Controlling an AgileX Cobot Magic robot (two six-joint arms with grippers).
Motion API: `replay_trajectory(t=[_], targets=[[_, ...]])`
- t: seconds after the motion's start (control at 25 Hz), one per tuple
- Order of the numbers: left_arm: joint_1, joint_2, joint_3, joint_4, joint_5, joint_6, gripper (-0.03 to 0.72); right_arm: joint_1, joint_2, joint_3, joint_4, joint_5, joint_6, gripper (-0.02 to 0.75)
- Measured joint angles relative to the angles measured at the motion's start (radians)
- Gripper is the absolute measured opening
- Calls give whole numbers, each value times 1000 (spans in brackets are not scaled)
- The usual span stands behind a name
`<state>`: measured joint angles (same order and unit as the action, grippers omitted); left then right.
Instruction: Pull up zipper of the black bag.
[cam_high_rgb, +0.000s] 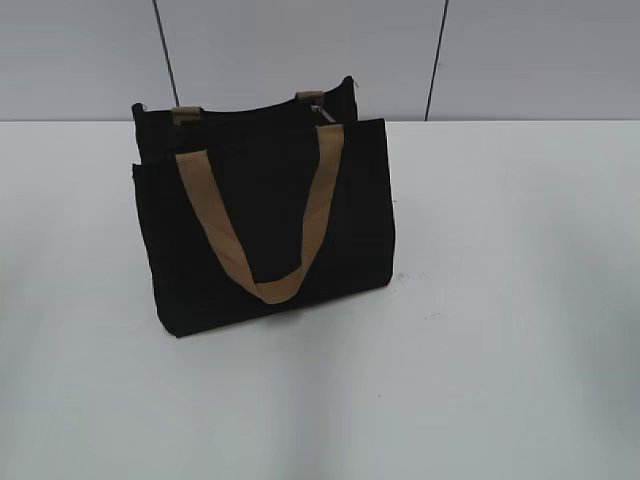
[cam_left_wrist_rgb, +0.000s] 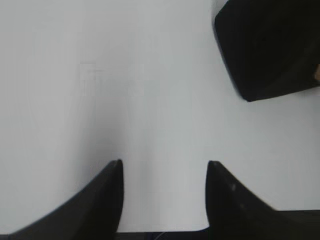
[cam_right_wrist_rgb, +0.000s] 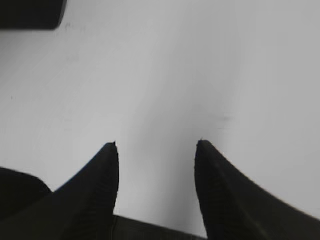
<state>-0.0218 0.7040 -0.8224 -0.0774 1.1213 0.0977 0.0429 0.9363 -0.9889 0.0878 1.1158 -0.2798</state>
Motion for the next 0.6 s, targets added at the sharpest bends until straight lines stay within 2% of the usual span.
replay_trajectory(t=[0.32,0.6], targets=[[0,-226,190,-49,12,0,397,0,-324,348,10,-28,0,390],[0,-375,277,-69,-27,18,396,0,-517,440,24,16,58,390]])
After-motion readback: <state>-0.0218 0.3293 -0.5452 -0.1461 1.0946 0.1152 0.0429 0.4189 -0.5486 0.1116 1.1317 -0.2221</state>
